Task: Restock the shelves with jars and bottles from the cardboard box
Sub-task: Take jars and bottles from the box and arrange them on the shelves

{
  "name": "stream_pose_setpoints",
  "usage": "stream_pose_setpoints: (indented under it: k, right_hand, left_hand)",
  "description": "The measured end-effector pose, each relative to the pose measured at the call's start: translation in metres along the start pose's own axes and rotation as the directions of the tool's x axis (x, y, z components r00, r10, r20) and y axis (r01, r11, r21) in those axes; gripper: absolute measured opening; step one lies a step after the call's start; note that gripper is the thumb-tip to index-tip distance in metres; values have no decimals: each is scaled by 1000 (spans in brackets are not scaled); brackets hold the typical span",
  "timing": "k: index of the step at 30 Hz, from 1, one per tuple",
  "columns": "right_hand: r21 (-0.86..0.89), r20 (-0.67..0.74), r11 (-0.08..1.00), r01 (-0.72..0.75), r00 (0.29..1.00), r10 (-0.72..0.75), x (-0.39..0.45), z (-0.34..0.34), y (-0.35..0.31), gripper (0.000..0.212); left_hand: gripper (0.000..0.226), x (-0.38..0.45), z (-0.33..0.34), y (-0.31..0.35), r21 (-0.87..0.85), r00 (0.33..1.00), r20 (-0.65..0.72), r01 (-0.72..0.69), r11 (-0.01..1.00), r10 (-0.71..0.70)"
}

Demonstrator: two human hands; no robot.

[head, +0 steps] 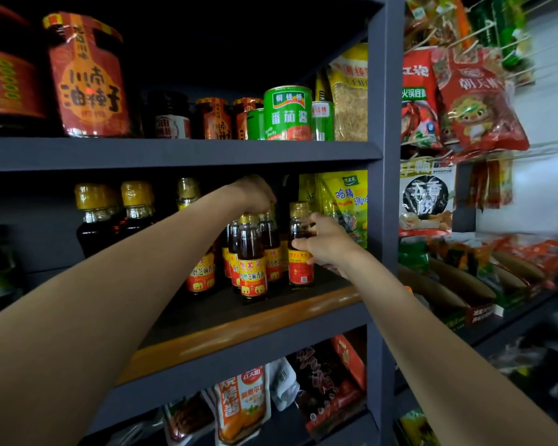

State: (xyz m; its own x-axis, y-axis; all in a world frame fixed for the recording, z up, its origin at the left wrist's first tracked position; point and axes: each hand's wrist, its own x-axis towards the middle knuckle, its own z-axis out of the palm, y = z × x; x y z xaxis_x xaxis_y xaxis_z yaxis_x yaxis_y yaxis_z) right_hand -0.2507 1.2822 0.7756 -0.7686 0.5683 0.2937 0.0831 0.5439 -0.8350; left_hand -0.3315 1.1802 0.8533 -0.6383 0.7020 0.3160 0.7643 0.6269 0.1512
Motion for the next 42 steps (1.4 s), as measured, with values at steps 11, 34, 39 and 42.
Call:
stream_pose_setpoints:
  k: [11,34,39,42]
  right_hand:
    - [243,190,969,-38,982,-9,2,7,-1,42]
    - [57,166,998,-3,986,-6,-1,13,2,43]
    - [38,197,999,-28,980,20,-2,19,10,60]
    - [50,196,998,-39,980,28,-1,22,11,61]
  left_hand:
    - [29,15,7,-7,-104,995,-48,82,991,-87]
    - [37,-23,14,-22,-152,978,-196,-95,984,64]
    - [46,-33,32,-43,-394,912,-399,-78,916,-94]
    - [67,-49,40,-51,-435,867,-453,-11,900,-208]
